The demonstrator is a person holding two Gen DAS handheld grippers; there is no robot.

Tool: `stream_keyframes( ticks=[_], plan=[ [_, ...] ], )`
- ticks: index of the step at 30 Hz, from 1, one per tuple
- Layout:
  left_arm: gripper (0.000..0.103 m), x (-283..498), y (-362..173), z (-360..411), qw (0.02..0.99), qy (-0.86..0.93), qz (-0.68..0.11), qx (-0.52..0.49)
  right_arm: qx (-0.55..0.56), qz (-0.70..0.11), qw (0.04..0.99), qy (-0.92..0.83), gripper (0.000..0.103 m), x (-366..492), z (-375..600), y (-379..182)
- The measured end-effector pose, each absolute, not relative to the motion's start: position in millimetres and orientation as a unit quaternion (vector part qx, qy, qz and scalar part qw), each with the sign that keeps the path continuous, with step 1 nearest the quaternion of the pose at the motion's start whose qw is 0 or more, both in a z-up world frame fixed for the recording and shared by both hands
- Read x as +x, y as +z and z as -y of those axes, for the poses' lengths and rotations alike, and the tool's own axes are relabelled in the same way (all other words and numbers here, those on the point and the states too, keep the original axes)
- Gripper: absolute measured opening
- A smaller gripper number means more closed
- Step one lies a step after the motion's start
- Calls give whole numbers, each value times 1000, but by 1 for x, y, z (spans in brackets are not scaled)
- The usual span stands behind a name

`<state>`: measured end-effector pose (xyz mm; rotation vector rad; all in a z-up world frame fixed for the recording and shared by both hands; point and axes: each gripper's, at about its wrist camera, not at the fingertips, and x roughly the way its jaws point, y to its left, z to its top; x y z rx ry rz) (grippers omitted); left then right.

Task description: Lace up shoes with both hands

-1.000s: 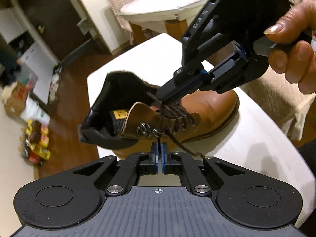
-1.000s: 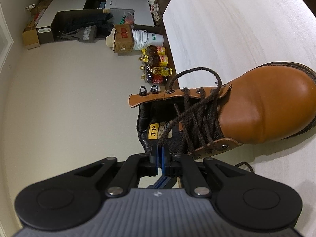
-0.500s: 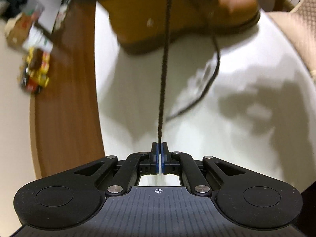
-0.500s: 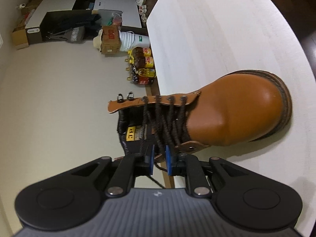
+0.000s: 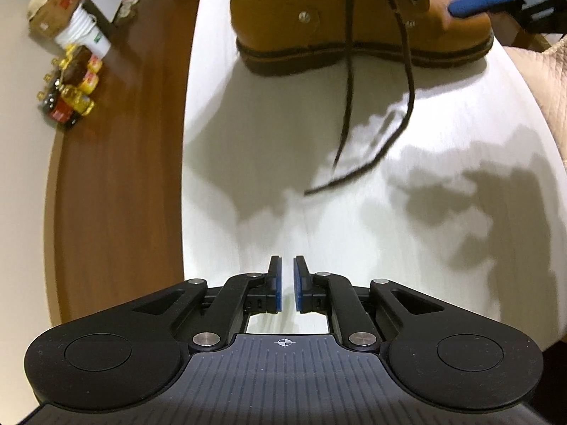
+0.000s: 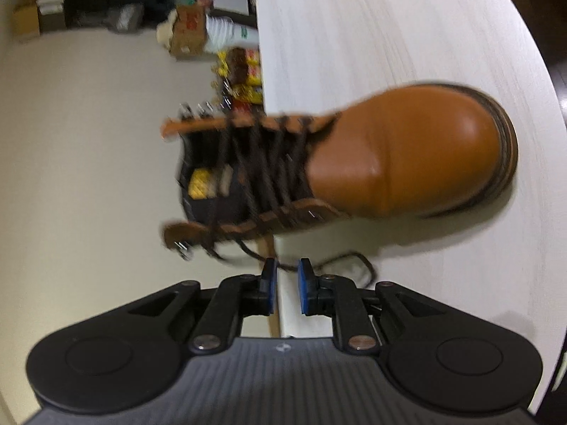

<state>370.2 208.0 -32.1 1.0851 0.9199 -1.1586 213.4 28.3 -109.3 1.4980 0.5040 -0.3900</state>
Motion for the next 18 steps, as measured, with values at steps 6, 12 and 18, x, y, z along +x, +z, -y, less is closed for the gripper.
stream_keyframes(
  ticks=[6,12,18],
  plan=[
    [10,351,-25,-218,600,-513,-395,470,538,-326,754,-191,19,245,-46,-117],
    [10,327,-22,-220,590,-532,-388,467,494,-350,773,-189,19,264,-49,-142],
    [10,320,-7,-215,606,-544,-376,442,488,-345,779,-190,18,274,-49,-150]
  ],
)
